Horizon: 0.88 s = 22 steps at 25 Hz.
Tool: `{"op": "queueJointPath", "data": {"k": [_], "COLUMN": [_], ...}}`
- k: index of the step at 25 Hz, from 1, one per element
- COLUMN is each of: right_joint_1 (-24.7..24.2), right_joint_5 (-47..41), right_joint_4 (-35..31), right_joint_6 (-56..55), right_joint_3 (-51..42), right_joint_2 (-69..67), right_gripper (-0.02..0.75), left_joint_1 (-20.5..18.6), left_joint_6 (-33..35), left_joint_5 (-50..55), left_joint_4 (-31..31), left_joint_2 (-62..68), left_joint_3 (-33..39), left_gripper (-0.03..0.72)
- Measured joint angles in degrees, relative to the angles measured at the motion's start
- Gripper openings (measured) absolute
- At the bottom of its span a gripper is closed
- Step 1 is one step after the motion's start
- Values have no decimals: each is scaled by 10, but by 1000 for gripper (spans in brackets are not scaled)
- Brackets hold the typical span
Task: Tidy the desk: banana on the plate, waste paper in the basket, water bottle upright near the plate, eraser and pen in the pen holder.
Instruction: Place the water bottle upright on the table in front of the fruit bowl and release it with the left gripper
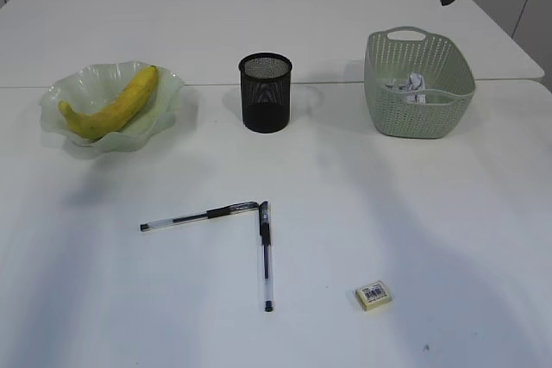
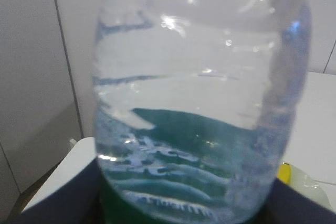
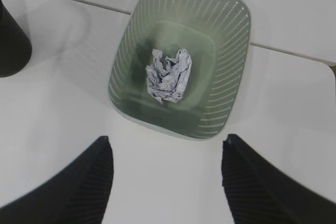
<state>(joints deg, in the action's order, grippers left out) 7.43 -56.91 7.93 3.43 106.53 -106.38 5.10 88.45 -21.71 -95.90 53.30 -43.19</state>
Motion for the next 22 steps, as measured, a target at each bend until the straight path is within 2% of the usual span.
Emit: {"op": "queueJointPath", "data": {"k": [11, 15, 22], "right_joint_1": [0, 0, 0], "right_joint_5": [5, 5, 5], "right_joint_4": [0, 0, 0], "right_joint_6": [0, 0, 0], "right_joint_3": [0, 0, 0], "right_joint_2": [0, 0, 0], "right_gripper": [485, 485, 485], "left_joint_1": [0, 0, 0], "left_joint_6": [0, 0, 0], "left_joint_5": [3, 2, -63], "left_joint_4": [3, 39, 54], "left_joint_2": [73, 94, 128], "left_joint_3": [0, 0, 0], "left_gripper": [376, 376, 376]}}
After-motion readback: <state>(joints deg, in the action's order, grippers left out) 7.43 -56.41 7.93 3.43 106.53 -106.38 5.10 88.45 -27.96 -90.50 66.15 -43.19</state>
